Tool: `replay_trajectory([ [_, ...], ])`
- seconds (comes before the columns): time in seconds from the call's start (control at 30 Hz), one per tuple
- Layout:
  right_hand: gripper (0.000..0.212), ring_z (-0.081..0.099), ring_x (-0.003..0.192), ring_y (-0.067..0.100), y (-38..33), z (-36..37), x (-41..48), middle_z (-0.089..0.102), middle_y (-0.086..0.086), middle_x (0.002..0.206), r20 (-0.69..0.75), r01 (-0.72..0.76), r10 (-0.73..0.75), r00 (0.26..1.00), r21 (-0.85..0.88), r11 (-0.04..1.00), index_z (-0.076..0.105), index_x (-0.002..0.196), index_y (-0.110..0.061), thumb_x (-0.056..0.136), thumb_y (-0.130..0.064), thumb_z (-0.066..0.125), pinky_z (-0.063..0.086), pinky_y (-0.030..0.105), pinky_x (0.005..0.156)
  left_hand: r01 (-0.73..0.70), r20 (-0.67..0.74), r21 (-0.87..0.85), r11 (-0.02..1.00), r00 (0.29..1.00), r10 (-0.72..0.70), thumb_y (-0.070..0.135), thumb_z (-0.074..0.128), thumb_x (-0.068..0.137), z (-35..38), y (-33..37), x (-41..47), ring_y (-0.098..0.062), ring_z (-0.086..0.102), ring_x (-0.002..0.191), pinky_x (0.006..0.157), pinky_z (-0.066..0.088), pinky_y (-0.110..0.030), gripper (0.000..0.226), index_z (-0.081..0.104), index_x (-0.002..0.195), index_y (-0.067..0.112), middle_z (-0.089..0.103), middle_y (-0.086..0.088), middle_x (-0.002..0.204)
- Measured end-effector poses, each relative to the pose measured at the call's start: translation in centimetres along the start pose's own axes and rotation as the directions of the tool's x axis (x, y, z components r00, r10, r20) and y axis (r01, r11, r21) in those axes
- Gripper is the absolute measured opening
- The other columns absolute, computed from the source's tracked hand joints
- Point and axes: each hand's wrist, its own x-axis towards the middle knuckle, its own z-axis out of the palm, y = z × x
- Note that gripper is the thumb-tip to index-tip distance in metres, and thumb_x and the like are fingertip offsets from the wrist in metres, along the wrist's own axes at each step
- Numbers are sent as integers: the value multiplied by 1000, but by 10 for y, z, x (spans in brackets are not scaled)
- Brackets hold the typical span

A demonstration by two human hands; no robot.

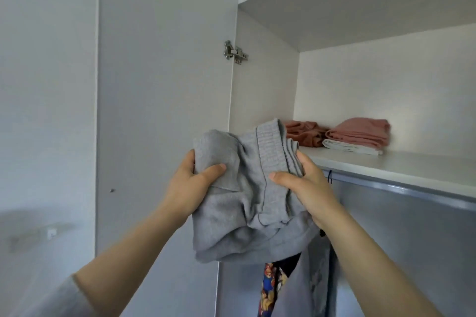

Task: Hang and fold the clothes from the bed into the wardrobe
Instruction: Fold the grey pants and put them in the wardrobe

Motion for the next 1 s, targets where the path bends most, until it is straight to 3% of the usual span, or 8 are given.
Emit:
replay_trajectory([
  [0.13,44,69,92,-2,7,1,16,73,-21,102,-118,6,-10,993,-37,999,63,108,-38,80,-6,74,51,9,69,-25,105,-23,999,994,28,48,70,66,8,-12,44,-10,66,97,81,54,-33,54,57,117,35,68,13,107],
  [0.23,43,68,94,-1,8,1,28,72,-23,103,-224,-4,-15,975,-85,996,63,106,-40,78,-10,77,53,18,78,-37,180,-57,998,983,47,46,73,73,16,-20,75,-12,63,102,88,53,-36,55,54,123,32,65,11,113],
  [0.37,54,68,99,3,-2,-6,31,71,-19,108,-327,-20,-27,945,-141,990,61,113,-40,65,-23,80,55,24,84,-32,275,-156,987,959,74,35,73,82,39,-29,106,-9,64,99,77,51,-24,44,55,122,32,66,12,111],
  [0.43,54,68,99,5,-7,-16,26,70,-15,112,-366,-29,-35,930,-168,985,59,116,-37,70,-20,81,56,26,86,-23,337,-203,979,937,92,38,72,81,56,-31,114,-6,63,98,73,48,-19,48,54,125,34,64,15,112],
  [0.57,45,68,92,-1,-18,-41,13,68,-20,107,-442,-49,-63,895,-238,970,57,107,-43,80,-11,75,56,17,77,11,456,-288,958,881,127,38,73,81,97,-30,119,-10,60,107,91,50,-32,56,50,132,35,62,13,120],
  [0.73,42,70,98,11,-40,-81,0,73,-8,108,-495,-43,-114,861,-294,955,64,114,-31,82,-5,73,57,25,82,36,522,-390,920,832,188,35,75,80,152,-9,123,-6,63,101,75,48,-22,49,54,124,34,65,15,114],
  [0.9,42,70,99,14,-59,-139,-1,74,-5,107,-535,-10,-189,824,-347,938,65,114,-27,81,-3,72,58,29,84,-5,554,-425,905,789,265,48,73,66,215,21,126,-11,63,105,91,52,-36,62,56,123,34,65,12,116],
  [1.0,40,71,97,15,-64,-176,5,75,-5,104,-543,0,-213,812,-365,931,66,110,-27,80,-1,72,58,27,80,-15,557,-430,903,782,279,48,72,66,251,33,128,-11,63,106,92,52,-36,62,54,124,33,64,13,116],
])
